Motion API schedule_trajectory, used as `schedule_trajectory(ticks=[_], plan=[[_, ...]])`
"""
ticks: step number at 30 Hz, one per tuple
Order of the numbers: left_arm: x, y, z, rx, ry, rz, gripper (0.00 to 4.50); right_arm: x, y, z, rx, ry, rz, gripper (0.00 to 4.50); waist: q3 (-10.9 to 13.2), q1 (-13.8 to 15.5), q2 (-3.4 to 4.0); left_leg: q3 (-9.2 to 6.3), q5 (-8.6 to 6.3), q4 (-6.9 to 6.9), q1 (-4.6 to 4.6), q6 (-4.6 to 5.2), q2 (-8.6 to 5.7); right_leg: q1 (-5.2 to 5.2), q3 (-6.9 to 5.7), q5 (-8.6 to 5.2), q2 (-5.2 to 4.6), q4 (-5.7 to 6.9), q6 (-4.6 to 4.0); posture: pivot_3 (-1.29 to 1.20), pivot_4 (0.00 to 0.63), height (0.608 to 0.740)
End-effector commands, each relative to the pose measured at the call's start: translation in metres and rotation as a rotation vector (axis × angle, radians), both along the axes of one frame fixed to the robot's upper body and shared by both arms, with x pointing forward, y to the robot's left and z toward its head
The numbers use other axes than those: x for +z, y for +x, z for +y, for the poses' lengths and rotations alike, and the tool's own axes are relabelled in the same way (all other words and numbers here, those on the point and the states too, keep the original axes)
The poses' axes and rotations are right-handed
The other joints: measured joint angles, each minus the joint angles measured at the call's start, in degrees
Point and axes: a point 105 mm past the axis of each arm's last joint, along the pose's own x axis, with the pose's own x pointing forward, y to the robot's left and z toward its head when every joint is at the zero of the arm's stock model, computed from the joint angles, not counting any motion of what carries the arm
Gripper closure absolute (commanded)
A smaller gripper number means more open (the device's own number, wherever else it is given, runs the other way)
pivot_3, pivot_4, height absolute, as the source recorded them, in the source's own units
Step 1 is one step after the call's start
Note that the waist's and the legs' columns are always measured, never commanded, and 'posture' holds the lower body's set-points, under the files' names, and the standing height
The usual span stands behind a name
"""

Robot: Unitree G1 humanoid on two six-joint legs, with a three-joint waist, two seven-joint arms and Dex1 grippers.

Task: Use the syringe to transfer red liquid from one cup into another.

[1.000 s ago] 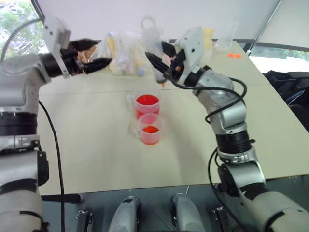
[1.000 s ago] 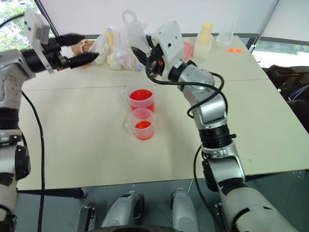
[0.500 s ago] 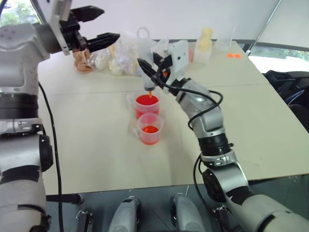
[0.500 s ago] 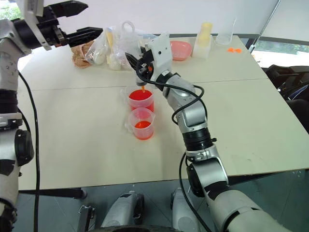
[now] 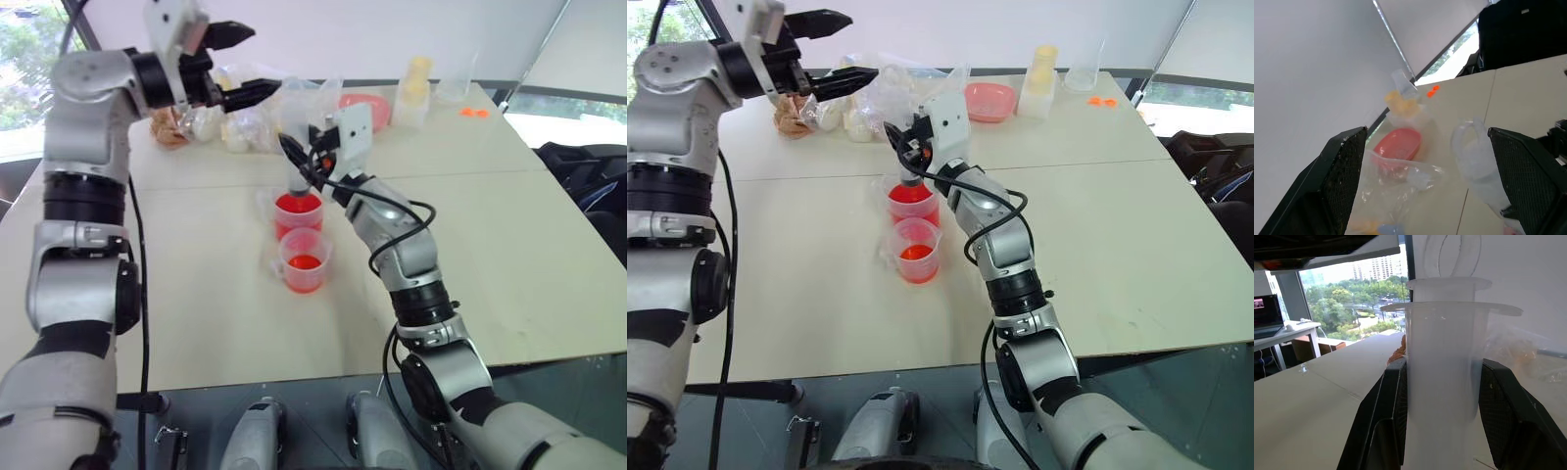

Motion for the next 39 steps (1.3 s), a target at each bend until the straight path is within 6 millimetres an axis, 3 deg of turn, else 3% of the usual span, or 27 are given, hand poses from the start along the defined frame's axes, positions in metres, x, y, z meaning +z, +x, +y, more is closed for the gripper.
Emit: schedule_trajectory(ticks=[1, 13, 24, 33, 39], plan=[[0.012, -0.004, -0.005, -0.014, 0.034, -0.071, 0.34, 0.021, -0.012, 0.005, 0.007, 0.018, -0.099, 3.03, 0.0, -0.1, 0.0, 0.0, 0.0, 0.0, 0.0, 0.0, 0.0, -0.01, 0.0, 0.0, 0.0, 0.01, 0.0, 0.0, 0.15, 0.74], [-0.002, 0.014, 0.003, 0.09, 0.137, -0.083, 0.34, 0.023, -0.014, 0.005, -0.009, 0.043, -0.112, 3.03, 0.0, 0.0, 0.0, 0.01, 0.0, 0.0, 0.0, 0.0, 0.01, -0.03, 0.02, 0.0, 0.02, 0.03, 0.0, 0.0, 0.15, 0.74], [-0.013, 0.023, -0.017, 0.121, 0.188, -0.105, 0.34, 0.024, -0.017, 0.01, 0.003, 0.049, -0.123, 3.03, 0.0, 0.0, 0.0, 0.01, 0.0, 0.01, -0.01, 0.0, 0.01, -0.03, 0.02, 0.0, 0.02, 0.03, 0.0, 0.0, 0.15, 0.74], [-0.015, 0.018, -0.026, 0.108, 0.199, -0.112, 4.47, 0.021, -0.016, 0.011, -0.001, 0.06, -0.107, 3.03, 0.0, -0.1, 0.0, 0.0, 0.0, 0.0, 0.0, 0.0, 0.02, -0.05, 0.02, 0.0, 0.03, 0.06, 0.0, 0.0, 0.15, 0.74], [-0.017, 0.01, -0.025, 0.078, 0.224, -0.108, 4.47, 0.017, -0.016, 0.015, 0.026, 0.11, -0.046, 3.03, 0.0, -0.1, 0.0, 0.0, 0.0, 0.0, -0.01, 0.0, 0.02, -0.05, 0.03, 0.0, 0.04, 0.06, 0.0, 0.0, 0.15, 0.74]])
